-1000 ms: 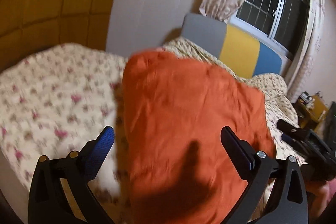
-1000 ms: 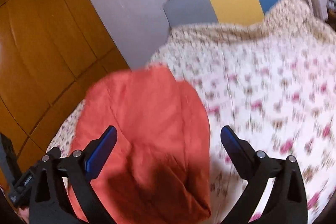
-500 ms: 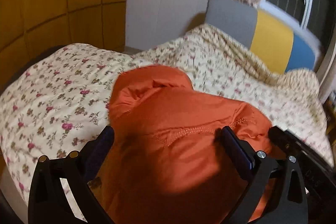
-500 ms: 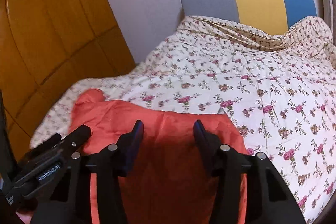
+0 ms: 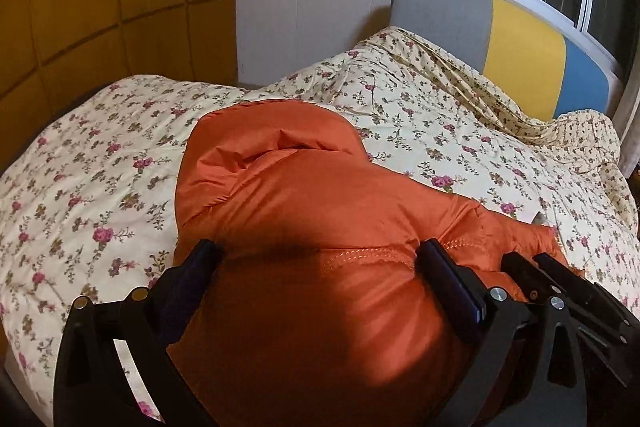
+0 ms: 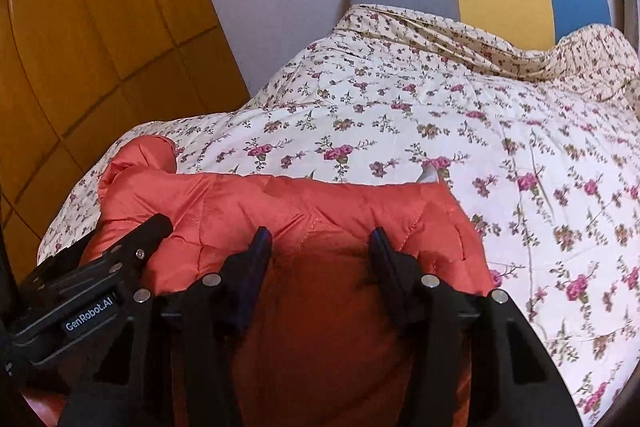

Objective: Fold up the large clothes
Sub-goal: 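Open both tools and pull them back from the folded jacket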

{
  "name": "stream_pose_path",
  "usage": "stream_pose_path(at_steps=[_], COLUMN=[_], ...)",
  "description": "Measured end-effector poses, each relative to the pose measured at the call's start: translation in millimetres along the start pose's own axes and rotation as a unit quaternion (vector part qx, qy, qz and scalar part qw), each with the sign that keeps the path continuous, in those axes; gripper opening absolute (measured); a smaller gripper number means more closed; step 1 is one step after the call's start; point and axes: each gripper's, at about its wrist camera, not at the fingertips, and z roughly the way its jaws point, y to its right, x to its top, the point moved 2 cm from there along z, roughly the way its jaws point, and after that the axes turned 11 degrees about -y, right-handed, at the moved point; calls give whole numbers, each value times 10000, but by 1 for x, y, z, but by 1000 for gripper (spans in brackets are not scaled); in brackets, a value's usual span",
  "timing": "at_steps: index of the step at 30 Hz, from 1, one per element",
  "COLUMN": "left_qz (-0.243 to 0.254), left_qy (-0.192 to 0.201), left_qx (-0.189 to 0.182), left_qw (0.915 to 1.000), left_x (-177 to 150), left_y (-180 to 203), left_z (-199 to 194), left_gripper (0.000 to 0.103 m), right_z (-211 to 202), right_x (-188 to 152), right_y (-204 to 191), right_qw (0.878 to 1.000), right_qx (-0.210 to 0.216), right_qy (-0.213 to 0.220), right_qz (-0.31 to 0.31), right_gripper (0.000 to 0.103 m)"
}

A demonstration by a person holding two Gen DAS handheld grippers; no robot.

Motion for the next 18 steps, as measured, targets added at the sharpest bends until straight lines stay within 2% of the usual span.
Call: stream_pose_path(at_steps=[11,14,16,18], left_qz=[59,63,-5,-58], left_qy=[63,117,118,170], left_qx=[194,104,-59,-151], left_qw=[9998,9999,9999,9997], left_x=[-3,-8,-14,-22], left_y=[5,3,-2,-6], left_z=[7,-5,-18,-32], left_gripper=[100,100,100,100], right_z=[8,-6,-20,-35], right_x=[-5,-11,-17,-24], right_y=[8,9,6,1], right_qw=[9998,9995,9997,9996], right_qx=[143,247,159,78], right_qy=[72,154,207,266], right_qz=[137,126,24,-77], right_gripper=[53,64,78,81])
